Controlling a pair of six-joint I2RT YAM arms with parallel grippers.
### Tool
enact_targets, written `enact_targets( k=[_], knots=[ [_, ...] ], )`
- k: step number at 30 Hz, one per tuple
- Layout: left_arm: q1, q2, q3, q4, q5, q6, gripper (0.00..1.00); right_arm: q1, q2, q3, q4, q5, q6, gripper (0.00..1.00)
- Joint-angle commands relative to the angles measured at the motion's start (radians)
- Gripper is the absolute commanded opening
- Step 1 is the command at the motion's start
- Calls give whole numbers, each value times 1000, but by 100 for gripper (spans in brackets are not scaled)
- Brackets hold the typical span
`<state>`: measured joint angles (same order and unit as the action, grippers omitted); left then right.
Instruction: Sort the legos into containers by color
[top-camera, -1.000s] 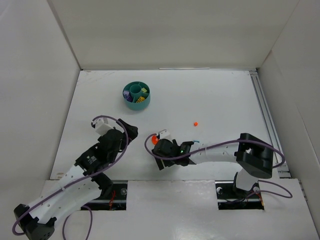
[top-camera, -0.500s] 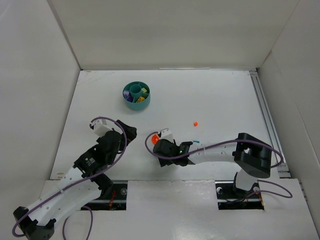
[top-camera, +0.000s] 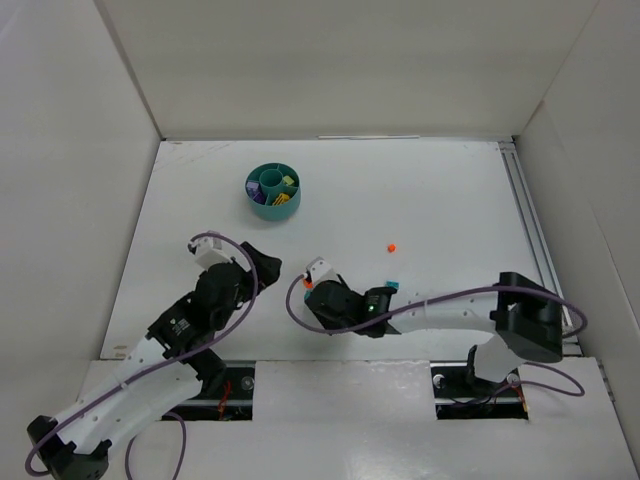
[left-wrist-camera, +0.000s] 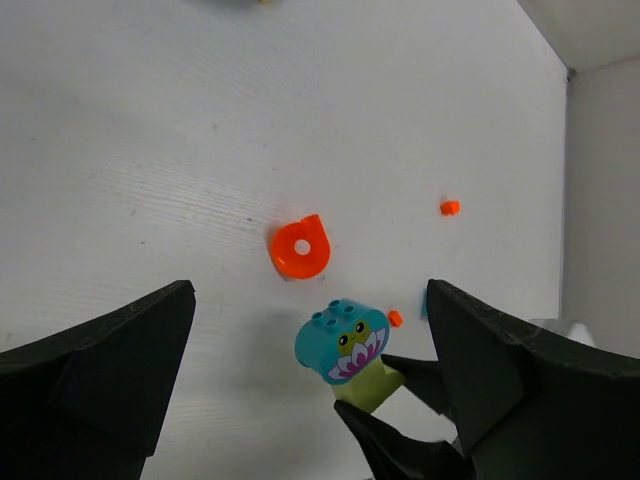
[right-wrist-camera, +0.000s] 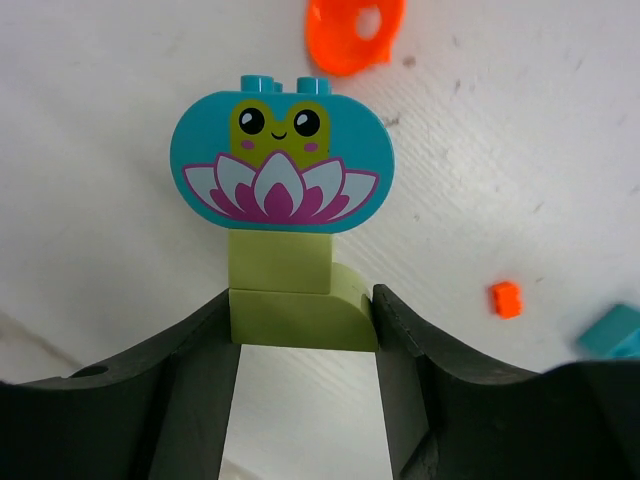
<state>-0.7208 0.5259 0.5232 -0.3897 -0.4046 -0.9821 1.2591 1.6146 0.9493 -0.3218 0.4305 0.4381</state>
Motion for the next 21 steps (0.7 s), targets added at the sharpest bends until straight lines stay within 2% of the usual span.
enact_targets(
  k=[1, 6, 10, 14, 21],
  knots=[
    [-5, -3, -26, 158, 160, 126, 100, 37, -134, -7, 75, 37, -313, 35],
    [-5, 6, -58, 330, 429, 250, 100, 37, -362, -141, 191, -55, -609, 35],
    [-5, -15, -78, 416, 634, 304, 100, 37, -518, -181, 210, -134, -760, 35],
    [-5, -73, -137, 595, 813, 336, 100, 37, -578, -172, 221, -284, -866, 35],
    [-5, -61, -147, 656, 940, 346, 100, 37, -536, -100, 230, -340, -950, 34]
  ],
)
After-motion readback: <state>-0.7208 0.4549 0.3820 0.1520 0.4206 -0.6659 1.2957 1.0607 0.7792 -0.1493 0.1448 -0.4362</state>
